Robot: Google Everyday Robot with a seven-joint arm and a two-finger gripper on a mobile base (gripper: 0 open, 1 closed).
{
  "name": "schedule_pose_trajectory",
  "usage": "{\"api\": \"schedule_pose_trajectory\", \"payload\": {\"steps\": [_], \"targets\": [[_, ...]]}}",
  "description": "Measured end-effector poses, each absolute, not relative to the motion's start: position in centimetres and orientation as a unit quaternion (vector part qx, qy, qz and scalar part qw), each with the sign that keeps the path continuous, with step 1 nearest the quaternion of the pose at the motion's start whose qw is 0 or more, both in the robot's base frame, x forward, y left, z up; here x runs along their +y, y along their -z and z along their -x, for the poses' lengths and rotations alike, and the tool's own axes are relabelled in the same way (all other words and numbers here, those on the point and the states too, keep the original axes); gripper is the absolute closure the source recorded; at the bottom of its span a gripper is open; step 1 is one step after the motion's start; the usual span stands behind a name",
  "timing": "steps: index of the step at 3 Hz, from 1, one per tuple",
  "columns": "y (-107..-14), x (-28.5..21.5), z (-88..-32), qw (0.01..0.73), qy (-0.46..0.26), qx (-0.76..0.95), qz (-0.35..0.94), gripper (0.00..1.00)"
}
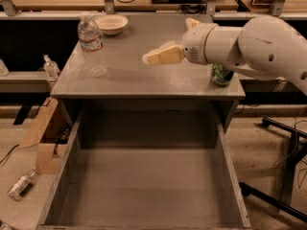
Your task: Place water bottle into top drawer
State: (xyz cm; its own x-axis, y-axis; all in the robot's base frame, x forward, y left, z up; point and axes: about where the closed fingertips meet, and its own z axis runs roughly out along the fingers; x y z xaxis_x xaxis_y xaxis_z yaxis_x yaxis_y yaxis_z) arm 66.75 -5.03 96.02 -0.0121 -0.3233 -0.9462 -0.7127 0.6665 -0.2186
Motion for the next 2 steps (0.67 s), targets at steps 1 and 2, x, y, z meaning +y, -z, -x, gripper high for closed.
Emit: {"api": "schedule_pose_trajectory", "payload": {"steps": [1, 2], "targets": [[-94.3, -1.2, -72.3, 0.609, -0.208, 0.673, 0.365, 0.00], [-93.1, 2.5, -74.4, 0.603, -0.249, 0.662, 0.369, 0.00]]}}
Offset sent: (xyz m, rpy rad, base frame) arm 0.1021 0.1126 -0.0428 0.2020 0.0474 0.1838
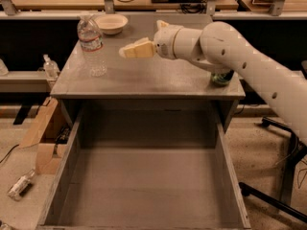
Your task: Place water bottle into top drawer
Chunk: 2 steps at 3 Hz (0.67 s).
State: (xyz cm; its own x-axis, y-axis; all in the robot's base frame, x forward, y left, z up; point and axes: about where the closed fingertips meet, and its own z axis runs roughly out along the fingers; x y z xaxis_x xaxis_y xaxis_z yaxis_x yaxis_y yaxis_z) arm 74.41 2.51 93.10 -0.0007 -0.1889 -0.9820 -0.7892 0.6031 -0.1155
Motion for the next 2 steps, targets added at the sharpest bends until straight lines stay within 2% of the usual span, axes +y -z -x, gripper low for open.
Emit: {"api": "schedule_pose_trajectory", "payload": {"steps": [2], "targets": [[-92.9, 10.4, -74.8, 0.592, -0.323, 0.627, 0.389, 0.00]]}}
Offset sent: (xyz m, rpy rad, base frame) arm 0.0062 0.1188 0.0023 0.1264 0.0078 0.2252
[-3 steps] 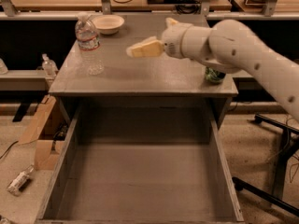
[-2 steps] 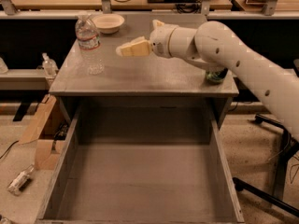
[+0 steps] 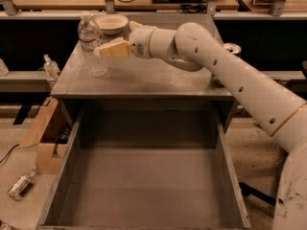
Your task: Place water bottle into top drawer
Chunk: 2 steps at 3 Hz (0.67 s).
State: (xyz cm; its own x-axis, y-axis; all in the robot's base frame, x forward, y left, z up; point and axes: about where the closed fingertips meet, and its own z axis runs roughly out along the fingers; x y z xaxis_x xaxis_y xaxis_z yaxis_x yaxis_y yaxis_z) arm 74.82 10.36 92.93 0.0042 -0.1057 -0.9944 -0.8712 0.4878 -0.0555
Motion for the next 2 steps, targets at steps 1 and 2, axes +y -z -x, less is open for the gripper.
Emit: {"api": "schedule_pose_trajectory", "payload": {"steps": [1, 2], "targets": [[-92.8, 13.7, -75.0, 0.591, -0.334, 0.616, 0.399, 0.00], [-92.5, 15.7, -74.9, 0.588, -0.341, 0.615, 0.399, 0.00]]}}
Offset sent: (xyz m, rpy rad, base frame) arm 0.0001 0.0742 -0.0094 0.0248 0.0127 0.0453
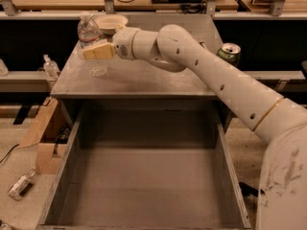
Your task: Place water bottle into top drawer
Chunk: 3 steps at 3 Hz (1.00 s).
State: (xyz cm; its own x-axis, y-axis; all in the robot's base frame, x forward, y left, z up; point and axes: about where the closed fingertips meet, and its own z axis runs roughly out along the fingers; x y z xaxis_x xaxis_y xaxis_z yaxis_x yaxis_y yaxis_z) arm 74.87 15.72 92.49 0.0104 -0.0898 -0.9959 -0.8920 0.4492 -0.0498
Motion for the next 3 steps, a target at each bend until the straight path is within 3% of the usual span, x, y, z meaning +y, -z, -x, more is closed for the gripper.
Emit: {"api": "schedule_pose_trajectory", "payload": {"steps": [3], "targets": [[-94.1, 18.7, -73.1, 0.595, -0.335, 0.607, 0.408, 0.81]]}}
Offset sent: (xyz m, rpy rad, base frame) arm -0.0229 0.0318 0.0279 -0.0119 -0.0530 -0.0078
